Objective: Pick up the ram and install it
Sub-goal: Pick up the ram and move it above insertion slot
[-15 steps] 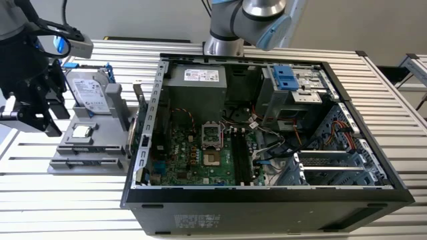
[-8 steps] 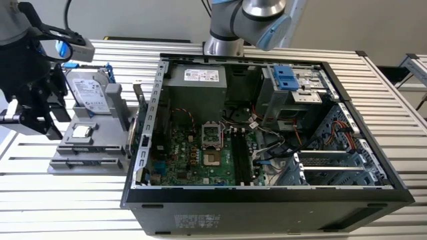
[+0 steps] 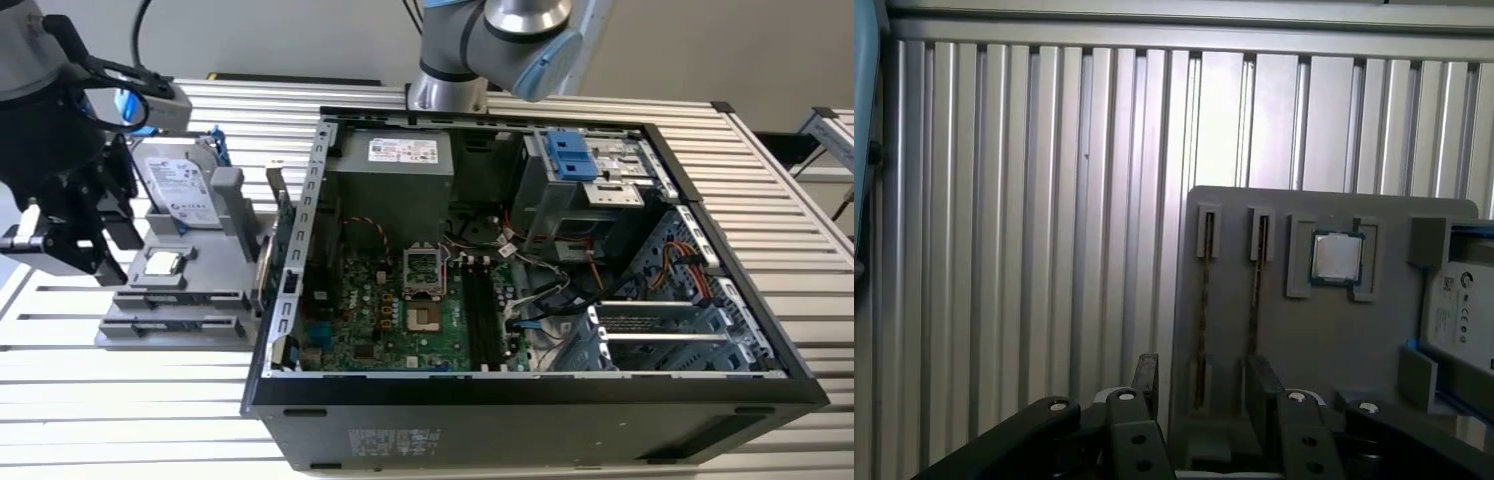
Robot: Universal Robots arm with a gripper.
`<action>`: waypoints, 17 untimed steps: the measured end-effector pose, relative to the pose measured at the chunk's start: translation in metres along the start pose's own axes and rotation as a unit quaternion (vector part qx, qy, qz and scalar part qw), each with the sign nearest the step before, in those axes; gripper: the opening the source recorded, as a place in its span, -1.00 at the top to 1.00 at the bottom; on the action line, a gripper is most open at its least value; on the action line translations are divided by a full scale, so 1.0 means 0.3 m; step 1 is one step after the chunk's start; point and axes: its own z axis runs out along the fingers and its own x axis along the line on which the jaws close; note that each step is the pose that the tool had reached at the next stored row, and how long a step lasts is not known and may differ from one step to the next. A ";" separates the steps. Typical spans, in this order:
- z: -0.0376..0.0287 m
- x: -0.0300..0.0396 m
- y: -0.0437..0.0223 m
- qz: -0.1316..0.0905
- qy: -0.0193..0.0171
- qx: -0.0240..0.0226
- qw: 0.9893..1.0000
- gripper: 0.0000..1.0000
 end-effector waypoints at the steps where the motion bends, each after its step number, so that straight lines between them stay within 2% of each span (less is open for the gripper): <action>1: 0.002 0.000 0.000 0.000 0.000 0.000 1.000 -1.00; 17: 0.022 -0.001 0.000 0.000 0.001 0.000 1.000 -1.00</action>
